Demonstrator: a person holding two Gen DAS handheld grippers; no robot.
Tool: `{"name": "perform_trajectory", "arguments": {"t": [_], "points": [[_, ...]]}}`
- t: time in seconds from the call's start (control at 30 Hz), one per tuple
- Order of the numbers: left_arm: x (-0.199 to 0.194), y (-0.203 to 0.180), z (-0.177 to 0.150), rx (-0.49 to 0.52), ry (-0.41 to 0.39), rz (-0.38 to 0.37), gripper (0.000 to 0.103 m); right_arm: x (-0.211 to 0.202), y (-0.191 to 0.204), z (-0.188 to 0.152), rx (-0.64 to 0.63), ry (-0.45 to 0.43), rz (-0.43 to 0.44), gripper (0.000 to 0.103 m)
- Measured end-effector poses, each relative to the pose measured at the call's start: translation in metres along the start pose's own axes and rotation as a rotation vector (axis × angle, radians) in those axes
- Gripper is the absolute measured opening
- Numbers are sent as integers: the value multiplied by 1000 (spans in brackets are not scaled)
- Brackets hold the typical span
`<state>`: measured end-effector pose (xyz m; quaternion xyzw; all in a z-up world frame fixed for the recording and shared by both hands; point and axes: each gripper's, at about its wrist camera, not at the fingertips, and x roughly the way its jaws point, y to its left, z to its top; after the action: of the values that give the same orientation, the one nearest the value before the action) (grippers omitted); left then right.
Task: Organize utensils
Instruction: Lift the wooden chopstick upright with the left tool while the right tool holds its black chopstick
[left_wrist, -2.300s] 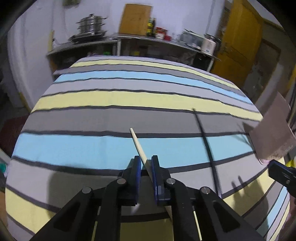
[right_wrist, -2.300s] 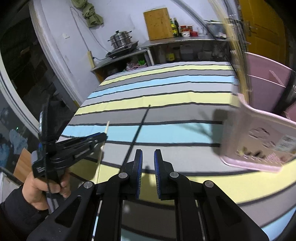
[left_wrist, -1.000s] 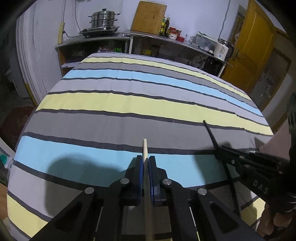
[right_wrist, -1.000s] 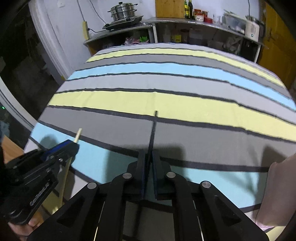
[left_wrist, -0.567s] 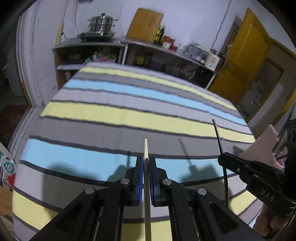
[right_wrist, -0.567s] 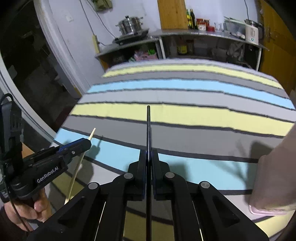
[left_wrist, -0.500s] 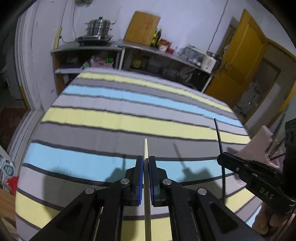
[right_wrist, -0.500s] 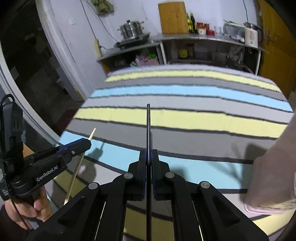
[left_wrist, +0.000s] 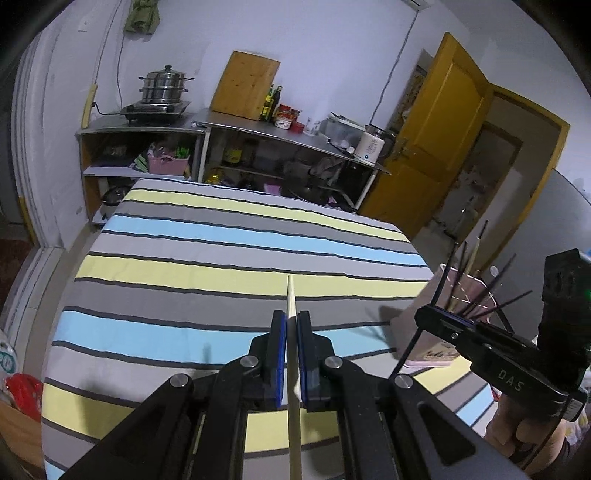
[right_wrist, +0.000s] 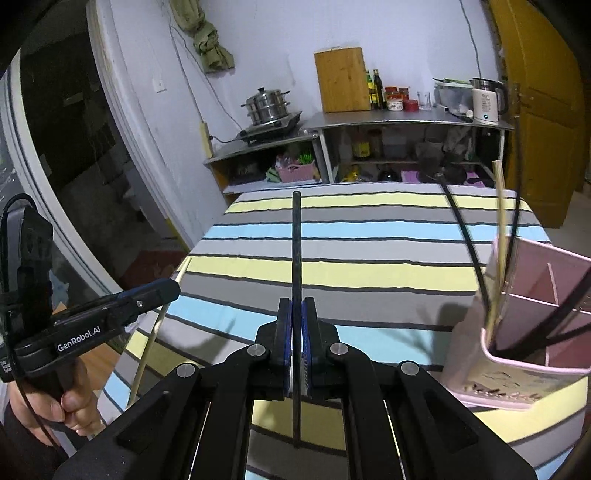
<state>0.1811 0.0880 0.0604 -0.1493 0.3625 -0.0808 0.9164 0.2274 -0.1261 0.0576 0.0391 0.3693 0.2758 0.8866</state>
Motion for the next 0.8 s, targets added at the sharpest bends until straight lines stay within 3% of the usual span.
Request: {"name": "perform_trajectory", "arguments": {"t": [0.8], "points": [[-13,-12,-4,-12,41,-72,5,-20,-5,-2,3,-33,1,5]]}}
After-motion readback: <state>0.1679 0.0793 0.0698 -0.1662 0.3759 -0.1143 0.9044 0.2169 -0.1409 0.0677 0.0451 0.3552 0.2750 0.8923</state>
